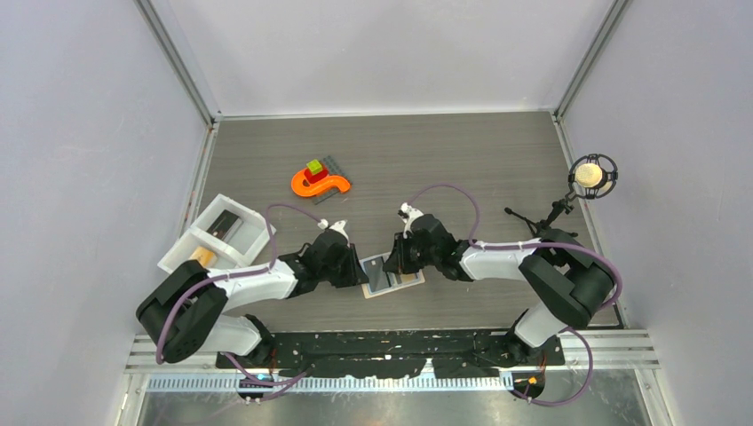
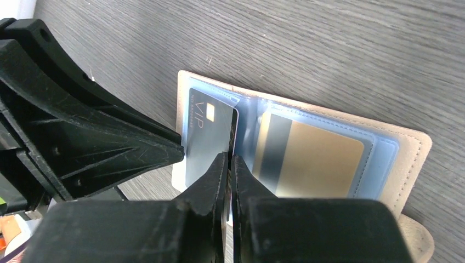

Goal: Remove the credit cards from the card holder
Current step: Remove the credit card from the card holder.

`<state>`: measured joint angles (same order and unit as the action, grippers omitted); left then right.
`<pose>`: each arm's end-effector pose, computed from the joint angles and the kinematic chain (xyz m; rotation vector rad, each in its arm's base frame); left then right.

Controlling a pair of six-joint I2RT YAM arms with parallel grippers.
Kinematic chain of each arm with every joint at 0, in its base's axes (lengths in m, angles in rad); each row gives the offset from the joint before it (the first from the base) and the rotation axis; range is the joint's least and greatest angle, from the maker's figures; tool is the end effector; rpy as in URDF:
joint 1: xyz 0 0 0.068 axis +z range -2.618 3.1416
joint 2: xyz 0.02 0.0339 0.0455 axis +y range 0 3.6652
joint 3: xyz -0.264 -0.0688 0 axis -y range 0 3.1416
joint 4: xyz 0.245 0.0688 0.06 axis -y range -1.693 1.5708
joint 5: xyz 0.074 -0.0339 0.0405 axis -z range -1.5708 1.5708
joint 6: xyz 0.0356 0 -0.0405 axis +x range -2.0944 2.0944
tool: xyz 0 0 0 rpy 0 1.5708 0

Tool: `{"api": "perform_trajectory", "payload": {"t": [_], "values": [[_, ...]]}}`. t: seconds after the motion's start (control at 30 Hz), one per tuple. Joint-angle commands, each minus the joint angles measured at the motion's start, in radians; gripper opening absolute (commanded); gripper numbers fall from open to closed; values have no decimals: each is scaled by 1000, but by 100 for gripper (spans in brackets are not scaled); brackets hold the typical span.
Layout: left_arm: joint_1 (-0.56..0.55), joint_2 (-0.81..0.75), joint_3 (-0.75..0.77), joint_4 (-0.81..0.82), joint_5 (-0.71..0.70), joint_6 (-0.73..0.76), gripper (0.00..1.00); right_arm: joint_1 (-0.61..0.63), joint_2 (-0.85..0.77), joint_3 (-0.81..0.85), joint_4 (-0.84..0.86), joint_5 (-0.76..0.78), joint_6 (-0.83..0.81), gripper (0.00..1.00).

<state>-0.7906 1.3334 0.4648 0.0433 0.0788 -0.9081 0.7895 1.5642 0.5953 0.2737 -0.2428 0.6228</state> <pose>0.1642 -0.1699 0.1414 -0.1119 2.5815 -0.8258 0.1980 0.2118 0.1400 -0.3433 2.4289 0.9712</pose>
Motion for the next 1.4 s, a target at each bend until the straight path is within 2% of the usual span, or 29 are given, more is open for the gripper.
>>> {"api": "perform_trajectory", "payload": {"t": [0.0,0.4,0.67,1.0,1.13,1.23,1.37], "values": [[2,52,-12,-73,-71,33,17,-32,-48,-26,53,-38,-34,5],[1,113,-9,-49,-71,31,17,-113,-124,-20,-61,-95,-121,5],[1,102,-7,-49,-71,31,17,-153,-132,-37,-9,-207,-80,5],[2,97,-9,-49,-70,31,17,-179,-125,-43,-10,-244,-71,5],[2,102,-6,-48,-67,31,17,-182,-118,-46,7,-260,-58,11],[2,104,-8,-49,-67,31,17,-188,-109,-48,16,-269,-48,6],[2,102,-9,-49,-65,31,17,-197,-93,-54,44,-286,-28,5]]}}
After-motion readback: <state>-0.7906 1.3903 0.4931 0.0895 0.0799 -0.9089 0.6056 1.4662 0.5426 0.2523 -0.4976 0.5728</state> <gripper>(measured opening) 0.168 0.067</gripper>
